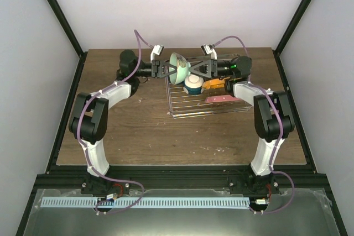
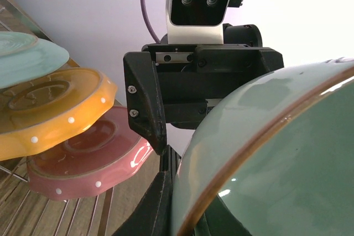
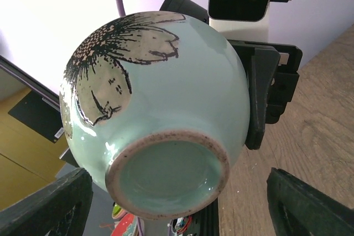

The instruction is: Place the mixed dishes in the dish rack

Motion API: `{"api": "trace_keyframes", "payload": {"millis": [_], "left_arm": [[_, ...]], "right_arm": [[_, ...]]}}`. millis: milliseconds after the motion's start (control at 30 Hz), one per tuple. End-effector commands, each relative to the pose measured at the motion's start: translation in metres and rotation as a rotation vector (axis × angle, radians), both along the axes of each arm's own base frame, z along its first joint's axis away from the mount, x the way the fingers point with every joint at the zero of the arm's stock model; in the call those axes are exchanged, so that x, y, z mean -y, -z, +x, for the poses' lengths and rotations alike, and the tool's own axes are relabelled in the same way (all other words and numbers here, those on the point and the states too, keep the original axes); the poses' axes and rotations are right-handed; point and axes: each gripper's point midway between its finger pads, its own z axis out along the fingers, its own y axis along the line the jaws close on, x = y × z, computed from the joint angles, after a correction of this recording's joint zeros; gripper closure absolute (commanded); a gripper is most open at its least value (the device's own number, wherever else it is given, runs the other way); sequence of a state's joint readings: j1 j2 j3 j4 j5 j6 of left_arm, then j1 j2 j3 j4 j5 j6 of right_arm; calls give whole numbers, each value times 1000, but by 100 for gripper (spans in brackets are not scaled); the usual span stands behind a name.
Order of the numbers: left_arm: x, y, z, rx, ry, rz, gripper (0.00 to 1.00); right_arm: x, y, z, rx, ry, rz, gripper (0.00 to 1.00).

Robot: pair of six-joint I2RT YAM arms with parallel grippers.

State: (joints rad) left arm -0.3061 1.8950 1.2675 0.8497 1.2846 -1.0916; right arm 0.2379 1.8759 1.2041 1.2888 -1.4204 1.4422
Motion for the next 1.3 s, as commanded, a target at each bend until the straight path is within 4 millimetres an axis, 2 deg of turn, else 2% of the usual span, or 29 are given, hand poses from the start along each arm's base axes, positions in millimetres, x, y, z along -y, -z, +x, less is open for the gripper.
{"api": "trace_keyframes", "payload": {"millis": [0, 233, 467, 733, 1067, 1267], "left_arm": [[1, -10, 1, 85, -10, -23, 100], [3, -7, 2, 82, -9, -22, 100], [3, -5, 3, 80, -16, -23, 100], [3, -5, 6, 86, -30, -21, 100], [2, -9, 6, 101, -39, -11, 100], [3, -9, 6, 106, -41, 1, 100]], "right_arm": [[-6, -14, -1, 63, -20, 12, 14], [-11, -17, 0, 71, -35, 15, 25], [-16, -15, -6, 61, -62, 9, 31], [-17, -11, -12, 44, -76, 0, 31], [-17, 0, -13, 15, -86, -19, 25], [-17, 1, -12, 18, -92, -24, 28]]}}
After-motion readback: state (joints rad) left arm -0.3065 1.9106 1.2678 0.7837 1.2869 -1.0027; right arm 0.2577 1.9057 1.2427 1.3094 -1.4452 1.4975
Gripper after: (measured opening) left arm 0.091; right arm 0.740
